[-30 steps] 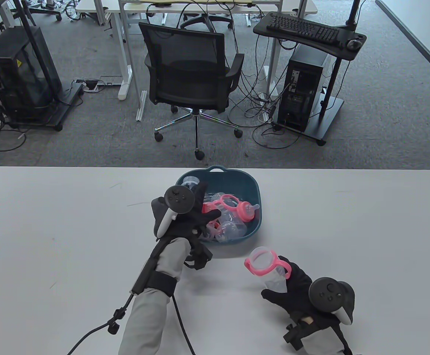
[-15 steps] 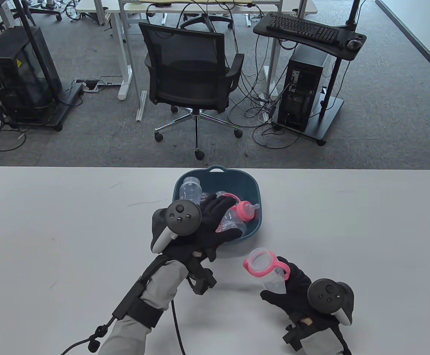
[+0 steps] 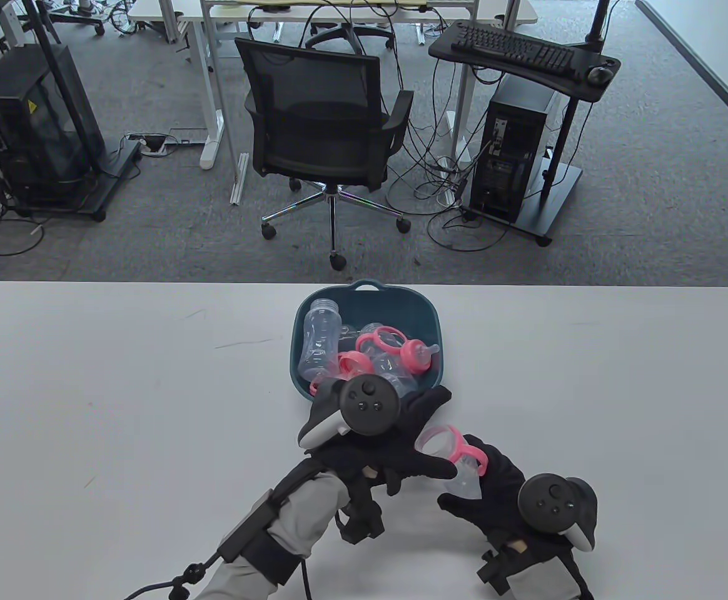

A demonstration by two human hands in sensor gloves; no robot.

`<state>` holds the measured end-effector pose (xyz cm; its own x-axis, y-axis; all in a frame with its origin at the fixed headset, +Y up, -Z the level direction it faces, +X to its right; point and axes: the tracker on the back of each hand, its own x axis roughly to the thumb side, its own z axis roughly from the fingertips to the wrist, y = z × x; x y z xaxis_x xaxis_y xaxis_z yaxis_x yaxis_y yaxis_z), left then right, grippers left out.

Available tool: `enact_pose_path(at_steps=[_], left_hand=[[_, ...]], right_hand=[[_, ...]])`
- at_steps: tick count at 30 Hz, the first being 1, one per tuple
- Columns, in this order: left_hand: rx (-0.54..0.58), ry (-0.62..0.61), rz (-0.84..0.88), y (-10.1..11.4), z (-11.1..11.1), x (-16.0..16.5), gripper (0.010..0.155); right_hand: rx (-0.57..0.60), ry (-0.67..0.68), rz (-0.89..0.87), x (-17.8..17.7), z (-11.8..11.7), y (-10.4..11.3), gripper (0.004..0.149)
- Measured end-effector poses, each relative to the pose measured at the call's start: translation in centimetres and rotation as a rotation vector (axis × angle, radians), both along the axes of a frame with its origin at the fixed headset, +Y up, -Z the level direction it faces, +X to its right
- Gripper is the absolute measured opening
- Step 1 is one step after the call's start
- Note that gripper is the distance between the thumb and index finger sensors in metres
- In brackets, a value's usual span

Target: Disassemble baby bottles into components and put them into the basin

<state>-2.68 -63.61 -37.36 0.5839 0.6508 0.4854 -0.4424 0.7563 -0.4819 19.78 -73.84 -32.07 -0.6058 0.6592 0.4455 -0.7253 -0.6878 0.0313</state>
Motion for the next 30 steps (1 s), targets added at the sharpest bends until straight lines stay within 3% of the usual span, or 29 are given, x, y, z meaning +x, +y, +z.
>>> enact_pose_path(at_steps=[10, 18, 25, 30], left_hand=[[-0.003, -0.023, -0.071, -0.5, -0.2, 1.0, 0.096], [0.036, 0.003, -0.002, 1.0, -0.6, 0.2, 0.091], [0.039, 0.088, 0.102, 2.6, -1.9, -1.9, 0.090], [0.053, 0.212, 0.172, 3.7, -3.6, -4.5, 0.089]], right_hand=[[0.002, 0.009, 0.015, -0.2, 0.1, -0.1, 0.091], [0.000, -0.006, -0.008, 0.0, 0.0, -0.1, 0.091], [0.000, -0.033, 0.022, 0.4, -0.1, -0.2, 0.091], [-0.004, -0.045, 0.016, 0.7, -0.2, -0.2, 0.091]])
